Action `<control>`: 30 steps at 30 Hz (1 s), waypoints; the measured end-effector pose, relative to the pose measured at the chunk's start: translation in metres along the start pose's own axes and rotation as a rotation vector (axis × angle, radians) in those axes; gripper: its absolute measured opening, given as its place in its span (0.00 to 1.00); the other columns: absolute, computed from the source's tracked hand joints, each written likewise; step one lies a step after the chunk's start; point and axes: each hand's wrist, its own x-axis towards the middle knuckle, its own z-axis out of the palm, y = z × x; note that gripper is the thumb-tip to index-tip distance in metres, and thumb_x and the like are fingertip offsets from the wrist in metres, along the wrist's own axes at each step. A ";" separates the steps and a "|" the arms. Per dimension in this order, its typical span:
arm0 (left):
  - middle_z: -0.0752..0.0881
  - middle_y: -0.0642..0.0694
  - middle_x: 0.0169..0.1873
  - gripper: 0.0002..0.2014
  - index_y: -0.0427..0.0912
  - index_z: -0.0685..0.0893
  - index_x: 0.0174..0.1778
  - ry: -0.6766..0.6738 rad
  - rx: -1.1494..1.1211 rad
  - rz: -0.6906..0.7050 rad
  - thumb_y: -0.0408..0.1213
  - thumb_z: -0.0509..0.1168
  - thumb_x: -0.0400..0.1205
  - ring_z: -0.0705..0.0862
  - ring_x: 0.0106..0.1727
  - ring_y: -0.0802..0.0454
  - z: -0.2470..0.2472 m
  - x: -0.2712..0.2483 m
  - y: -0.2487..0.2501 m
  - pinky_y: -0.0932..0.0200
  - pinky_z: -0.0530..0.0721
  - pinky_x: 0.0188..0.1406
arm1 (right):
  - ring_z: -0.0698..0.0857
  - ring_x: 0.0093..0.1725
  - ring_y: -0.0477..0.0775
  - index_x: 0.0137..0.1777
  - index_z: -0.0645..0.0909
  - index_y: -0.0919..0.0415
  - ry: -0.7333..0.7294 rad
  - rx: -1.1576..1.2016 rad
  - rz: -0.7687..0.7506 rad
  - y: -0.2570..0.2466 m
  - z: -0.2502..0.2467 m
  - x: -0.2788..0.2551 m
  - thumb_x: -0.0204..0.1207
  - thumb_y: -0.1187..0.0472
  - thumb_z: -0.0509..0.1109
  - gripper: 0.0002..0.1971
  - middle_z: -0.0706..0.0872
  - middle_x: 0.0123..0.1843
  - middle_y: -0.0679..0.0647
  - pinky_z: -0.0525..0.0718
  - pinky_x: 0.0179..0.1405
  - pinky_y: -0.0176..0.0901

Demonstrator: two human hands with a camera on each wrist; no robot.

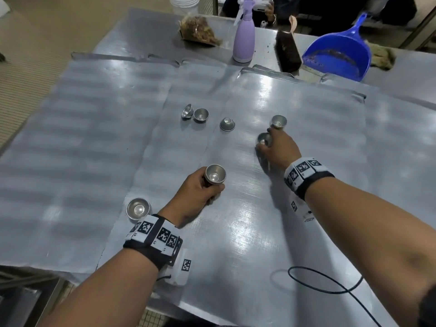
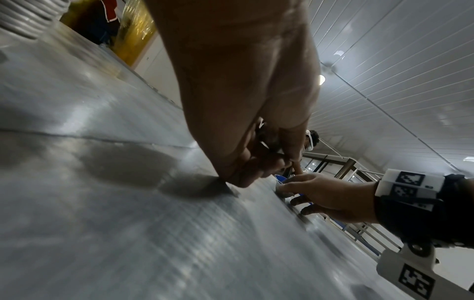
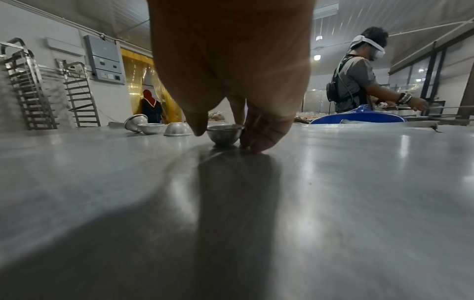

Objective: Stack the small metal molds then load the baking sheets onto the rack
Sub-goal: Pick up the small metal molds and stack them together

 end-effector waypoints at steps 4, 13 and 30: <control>0.86 0.46 0.38 0.13 0.43 0.84 0.60 -0.004 0.024 -0.005 0.27 0.74 0.82 0.81 0.37 0.50 0.003 -0.007 0.003 0.55 0.77 0.33 | 0.84 0.58 0.62 0.70 0.77 0.58 -0.019 -0.066 -0.019 0.002 0.006 -0.021 0.79 0.46 0.70 0.24 0.83 0.62 0.59 0.85 0.58 0.61; 0.86 0.43 0.45 0.15 0.40 0.84 0.64 -0.008 0.007 -0.023 0.26 0.73 0.82 0.79 0.42 0.50 0.008 -0.027 0.008 0.52 0.79 0.44 | 0.85 0.61 0.55 0.76 0.77 0.56 -0.021 0.246 -0.067 -0.017 0.001 -0.084 0.76 0.47 0.76 0.30 0.85 0.67 0.53 0.78 0.56 0.40; 0.88 0.53 0.35 0.15 0.47 0.86 0.61 -0.064 0.178 0.039 0.26 0.73 0.82 0.79 0.32 0.59 0.009 -0.047 0.017 0.64 0.78 0.30 | 0.85 0.58 0.42 0.75 0.79 0.48 -0.255 0.371 -0.283 -0.072 -0.006 -0.143 0.70 0.43 0.81 0.33 0.86 0.66 0.42 0.84 0.59 0.40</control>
